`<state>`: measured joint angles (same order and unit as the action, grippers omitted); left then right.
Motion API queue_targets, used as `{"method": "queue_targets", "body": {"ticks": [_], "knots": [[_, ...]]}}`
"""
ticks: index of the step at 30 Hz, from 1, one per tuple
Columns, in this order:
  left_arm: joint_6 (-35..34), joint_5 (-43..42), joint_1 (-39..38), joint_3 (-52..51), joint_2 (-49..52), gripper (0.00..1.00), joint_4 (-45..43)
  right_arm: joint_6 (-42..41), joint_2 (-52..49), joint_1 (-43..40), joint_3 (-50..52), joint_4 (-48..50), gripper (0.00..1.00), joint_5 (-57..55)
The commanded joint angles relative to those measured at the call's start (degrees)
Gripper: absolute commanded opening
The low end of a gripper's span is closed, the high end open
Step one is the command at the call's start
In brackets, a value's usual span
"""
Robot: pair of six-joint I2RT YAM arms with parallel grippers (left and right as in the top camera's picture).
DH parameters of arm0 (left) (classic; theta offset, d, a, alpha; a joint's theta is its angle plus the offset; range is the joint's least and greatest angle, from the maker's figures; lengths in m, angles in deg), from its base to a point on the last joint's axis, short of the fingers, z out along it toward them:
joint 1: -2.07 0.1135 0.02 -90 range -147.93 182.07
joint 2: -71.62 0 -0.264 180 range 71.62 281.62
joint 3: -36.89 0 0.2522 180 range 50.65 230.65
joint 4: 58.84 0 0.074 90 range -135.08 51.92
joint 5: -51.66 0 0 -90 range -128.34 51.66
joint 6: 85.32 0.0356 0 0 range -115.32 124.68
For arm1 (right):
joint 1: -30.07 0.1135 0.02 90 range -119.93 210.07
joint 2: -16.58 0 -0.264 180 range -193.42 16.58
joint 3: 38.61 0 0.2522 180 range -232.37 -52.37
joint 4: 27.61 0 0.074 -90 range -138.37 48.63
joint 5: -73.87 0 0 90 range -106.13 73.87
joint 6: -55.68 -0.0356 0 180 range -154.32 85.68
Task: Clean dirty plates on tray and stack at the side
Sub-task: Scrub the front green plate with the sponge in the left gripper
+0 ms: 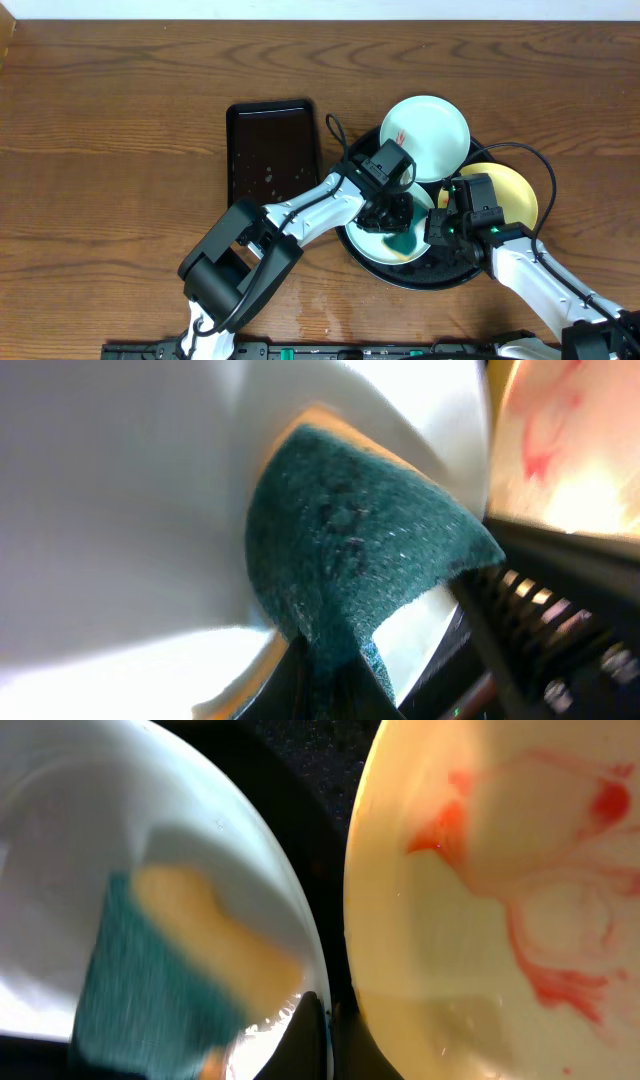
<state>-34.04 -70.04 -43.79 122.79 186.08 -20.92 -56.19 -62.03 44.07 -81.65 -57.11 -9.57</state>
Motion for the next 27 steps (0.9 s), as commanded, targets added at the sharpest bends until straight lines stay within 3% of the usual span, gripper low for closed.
{"method": "queue_targets", "body": {"ticks": [1,10,17,21,27], "knots": [[0.6,-1.9,-0.2,-0.7,1.7,0.07,5.2,1.1,-0.3,0.0,-0.3,-0.6,0.01,0.1],[0.5,23.4,6.8,0.9,0.7,0.07,14.6,1.1,-0.3,0.0,-0.3,-0.8,0.01,0.0],[0.5,42.1,8.3,1.2,-2.2,0.08,14.3,1.1,-0.3,0.0,-0.3,-1.9,0.01,-1.9],[0.5,36.9,7.6,1.2,-2.2,0.08,13.1,1.1,-0.3,0.0,-0.3,-1.9,0.01,-1.9],[0.5,22.7,5.0,1.2,-1.8,0.07,3.3,1.1,-0.3,0.0,-0.3,-1.8,0.01,-1.9]]}}
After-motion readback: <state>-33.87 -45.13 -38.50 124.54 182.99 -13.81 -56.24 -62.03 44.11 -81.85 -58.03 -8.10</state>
